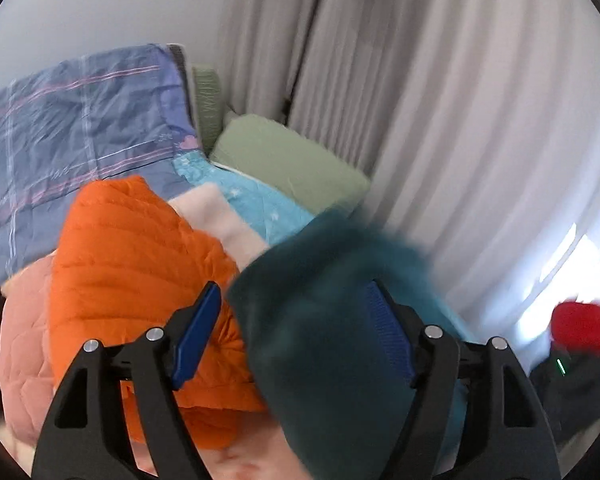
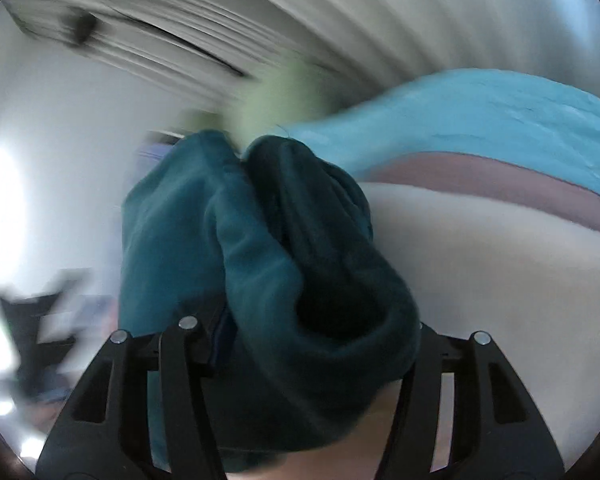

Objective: Fold large clothes
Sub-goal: 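Lift the green bundle with both grippers and carry it beside the orange jacket, then lower the green bundle onto the bed and open both grippers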

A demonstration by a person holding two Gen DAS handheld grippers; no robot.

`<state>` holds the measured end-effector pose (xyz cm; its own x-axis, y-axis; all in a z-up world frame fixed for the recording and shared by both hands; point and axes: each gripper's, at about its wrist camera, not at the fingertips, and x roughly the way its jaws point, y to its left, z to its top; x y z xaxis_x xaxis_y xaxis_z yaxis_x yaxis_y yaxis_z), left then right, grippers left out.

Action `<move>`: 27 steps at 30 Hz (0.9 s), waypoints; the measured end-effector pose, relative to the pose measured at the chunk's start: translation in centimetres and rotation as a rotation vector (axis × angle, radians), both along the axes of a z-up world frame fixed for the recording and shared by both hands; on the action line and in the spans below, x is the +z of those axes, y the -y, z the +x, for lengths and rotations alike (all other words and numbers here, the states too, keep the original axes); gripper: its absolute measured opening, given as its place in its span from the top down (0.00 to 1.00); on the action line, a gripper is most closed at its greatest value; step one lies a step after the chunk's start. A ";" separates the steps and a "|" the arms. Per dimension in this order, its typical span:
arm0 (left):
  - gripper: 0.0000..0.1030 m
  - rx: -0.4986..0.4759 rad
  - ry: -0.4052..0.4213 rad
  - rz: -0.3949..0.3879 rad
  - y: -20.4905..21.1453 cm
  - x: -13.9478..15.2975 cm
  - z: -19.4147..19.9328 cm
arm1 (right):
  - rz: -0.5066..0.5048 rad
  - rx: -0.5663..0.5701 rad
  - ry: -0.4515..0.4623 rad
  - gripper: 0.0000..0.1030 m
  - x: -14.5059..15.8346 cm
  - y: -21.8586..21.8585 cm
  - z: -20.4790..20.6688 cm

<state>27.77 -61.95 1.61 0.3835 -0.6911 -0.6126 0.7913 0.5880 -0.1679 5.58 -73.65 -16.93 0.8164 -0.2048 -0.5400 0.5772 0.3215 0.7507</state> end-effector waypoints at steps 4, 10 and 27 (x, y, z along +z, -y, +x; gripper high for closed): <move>0.26 -0.176 0.036 0.145 0.0 -5.6 -2.7 | -0.055 -0.081 -0.015 0.41 -0.8 -0.7 0.7; 0.22 -0.120 0.019 0.140 -2.9 -6.9 -2.6 | -0.166 -0.074 -0.132 0.20 1.9 -2.3 0.3; 0.01 -0.008 0.260 -0.013 -20.0 -1.0 -17.2 | -0.794 0.013 -0.193 0.02 14.0 -21.6 -10.1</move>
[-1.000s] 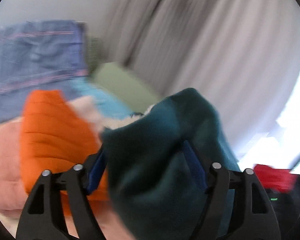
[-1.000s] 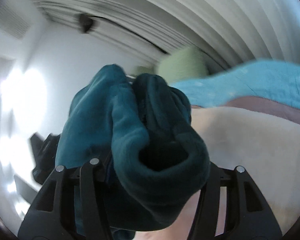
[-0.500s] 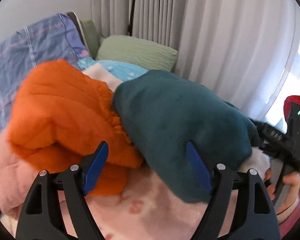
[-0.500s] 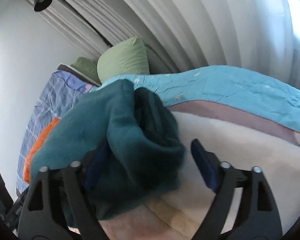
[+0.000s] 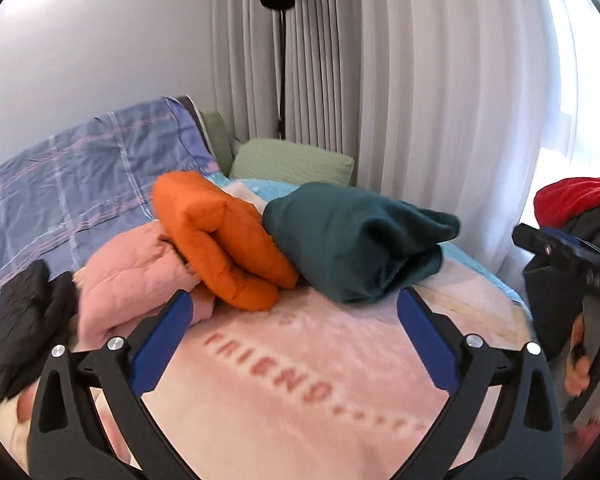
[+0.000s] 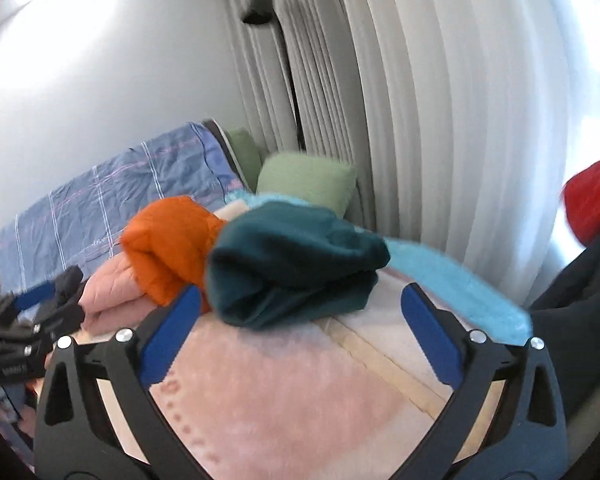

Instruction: Fold large clothes

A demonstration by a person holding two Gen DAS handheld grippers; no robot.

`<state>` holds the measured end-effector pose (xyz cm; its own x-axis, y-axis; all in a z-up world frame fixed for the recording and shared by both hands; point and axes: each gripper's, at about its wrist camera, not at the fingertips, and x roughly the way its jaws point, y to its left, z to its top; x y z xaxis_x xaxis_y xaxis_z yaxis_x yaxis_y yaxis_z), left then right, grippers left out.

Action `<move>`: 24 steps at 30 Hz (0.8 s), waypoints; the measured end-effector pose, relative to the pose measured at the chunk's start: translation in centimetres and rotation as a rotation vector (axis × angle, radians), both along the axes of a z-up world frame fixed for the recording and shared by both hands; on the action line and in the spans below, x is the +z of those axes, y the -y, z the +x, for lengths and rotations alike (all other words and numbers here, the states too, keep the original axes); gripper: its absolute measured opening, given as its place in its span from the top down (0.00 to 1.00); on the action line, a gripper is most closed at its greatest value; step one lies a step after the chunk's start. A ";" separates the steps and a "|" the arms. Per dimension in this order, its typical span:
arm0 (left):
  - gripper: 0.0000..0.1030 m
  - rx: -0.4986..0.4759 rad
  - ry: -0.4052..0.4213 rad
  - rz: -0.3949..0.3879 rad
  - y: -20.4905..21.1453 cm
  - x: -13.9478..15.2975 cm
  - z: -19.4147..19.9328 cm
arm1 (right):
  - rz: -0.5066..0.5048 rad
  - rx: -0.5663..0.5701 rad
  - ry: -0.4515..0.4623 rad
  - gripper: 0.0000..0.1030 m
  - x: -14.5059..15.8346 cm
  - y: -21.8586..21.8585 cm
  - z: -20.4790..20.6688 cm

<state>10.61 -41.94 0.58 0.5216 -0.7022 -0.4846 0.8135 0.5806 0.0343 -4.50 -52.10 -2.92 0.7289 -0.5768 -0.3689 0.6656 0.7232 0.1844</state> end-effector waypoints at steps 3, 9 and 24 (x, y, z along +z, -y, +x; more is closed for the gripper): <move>0.01 0.023 0.033 -0.022 -2.6 0.8 -2.6 | -0.060 -0.027 0.029 0.02 0.8 -3.7 -2.5; 0.01 0.019 0.055 -0.024 -6.0 1.2 -7.2 | -0.104 -0.035 -0.064 0.02 1.4 -9.0 -4.8; 0.01 0.069 0.055 -0.037 -15.2 1.3 -11.5 | -0.099 0.018 -0.111 0.02 1.8 -18.5 -6.4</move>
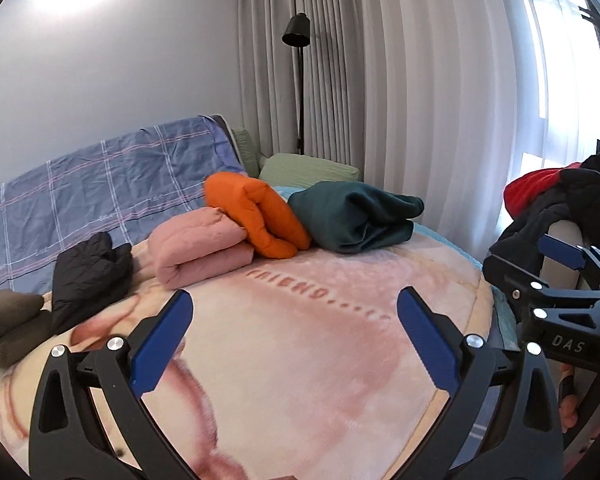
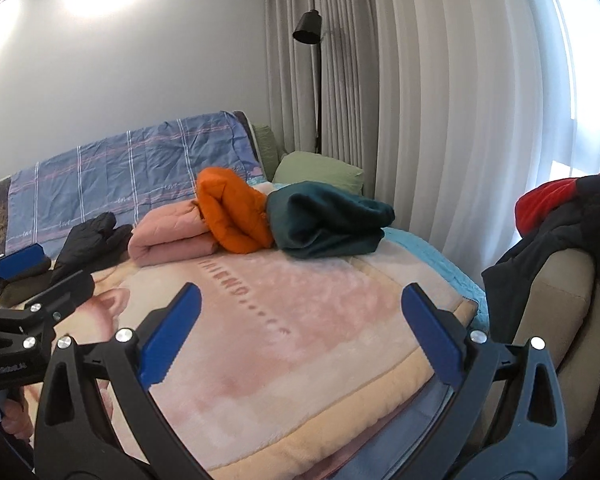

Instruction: Fold large clothes

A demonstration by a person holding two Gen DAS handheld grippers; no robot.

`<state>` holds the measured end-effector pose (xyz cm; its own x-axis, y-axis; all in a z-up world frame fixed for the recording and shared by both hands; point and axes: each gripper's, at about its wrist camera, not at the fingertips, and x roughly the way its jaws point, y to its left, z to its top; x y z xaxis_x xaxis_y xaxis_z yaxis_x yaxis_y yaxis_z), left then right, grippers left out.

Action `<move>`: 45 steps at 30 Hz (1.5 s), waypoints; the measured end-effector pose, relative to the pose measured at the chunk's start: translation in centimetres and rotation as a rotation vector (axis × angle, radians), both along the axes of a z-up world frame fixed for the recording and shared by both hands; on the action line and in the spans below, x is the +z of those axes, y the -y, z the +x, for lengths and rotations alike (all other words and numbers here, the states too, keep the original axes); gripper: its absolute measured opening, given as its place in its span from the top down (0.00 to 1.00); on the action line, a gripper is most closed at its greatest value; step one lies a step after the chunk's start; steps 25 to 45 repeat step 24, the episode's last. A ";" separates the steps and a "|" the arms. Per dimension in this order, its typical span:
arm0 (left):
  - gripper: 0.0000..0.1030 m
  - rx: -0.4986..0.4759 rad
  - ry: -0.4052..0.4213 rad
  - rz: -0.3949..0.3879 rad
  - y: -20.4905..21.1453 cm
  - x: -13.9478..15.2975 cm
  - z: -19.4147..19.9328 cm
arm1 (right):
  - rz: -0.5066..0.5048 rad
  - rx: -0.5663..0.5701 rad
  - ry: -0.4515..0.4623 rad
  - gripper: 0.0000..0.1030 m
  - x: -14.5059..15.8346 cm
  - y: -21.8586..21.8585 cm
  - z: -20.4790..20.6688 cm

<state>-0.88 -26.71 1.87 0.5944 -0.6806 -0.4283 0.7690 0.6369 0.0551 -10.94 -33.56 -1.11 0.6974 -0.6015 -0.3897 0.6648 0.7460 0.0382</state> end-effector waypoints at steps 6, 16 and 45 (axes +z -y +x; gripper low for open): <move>0.01 0.004 0.001 -0.013 -2.3 -0.2 -0.5 | -0.027 -0.020 -0.020 0.02 0.3 -2.0 0.4; 0.01 -0.003 0.003 -0.010 -3.3 -0.6 -0.4 | -0.036 -0.030 -0.038 0.02 0.2 -2.7 0.9; 0.01 -0.012 0.005 0.009 -3.3 -0.9 -0.5 | -0.030 -0.028 -0.049 0.02 -0.3 -2.7 1.4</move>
